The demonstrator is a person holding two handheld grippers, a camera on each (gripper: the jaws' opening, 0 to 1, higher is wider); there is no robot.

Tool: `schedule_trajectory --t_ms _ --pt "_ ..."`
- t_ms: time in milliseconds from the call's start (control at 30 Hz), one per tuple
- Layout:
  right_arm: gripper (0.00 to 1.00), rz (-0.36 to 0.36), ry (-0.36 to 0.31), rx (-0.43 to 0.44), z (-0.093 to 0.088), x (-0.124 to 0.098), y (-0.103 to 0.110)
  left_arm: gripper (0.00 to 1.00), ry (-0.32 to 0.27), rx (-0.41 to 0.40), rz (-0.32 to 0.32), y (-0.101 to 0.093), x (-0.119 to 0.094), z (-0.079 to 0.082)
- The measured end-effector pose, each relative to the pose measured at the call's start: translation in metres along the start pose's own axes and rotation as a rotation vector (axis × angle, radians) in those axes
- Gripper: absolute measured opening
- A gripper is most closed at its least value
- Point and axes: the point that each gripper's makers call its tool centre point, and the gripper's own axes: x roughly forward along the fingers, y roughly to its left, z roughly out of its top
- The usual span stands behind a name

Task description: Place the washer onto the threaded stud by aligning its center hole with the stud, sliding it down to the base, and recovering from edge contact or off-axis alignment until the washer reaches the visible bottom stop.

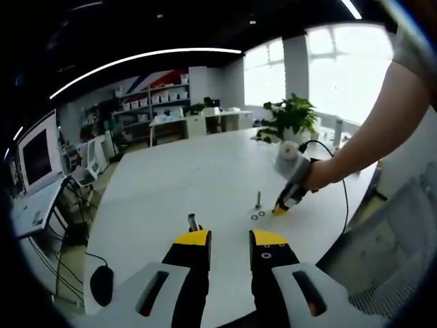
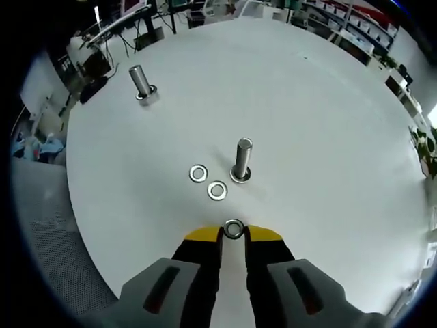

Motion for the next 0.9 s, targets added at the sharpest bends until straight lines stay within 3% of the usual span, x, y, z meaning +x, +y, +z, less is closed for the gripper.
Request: schedule_trajectory --t_ms 467,900 --pt "0.14 -0.037 0.022 -0.047 0.0023 -0.0001 0.0011 0.20 -0.014 -0.009 0.009 0.0026 -0.0016 0.0020" --pt "0.14 -0.050 0.002 -0.031 0.0059 -0.0078 -0.0017 0.20 -0.018 -0.009 0.007 0.0021 -0.0016 0.0033"
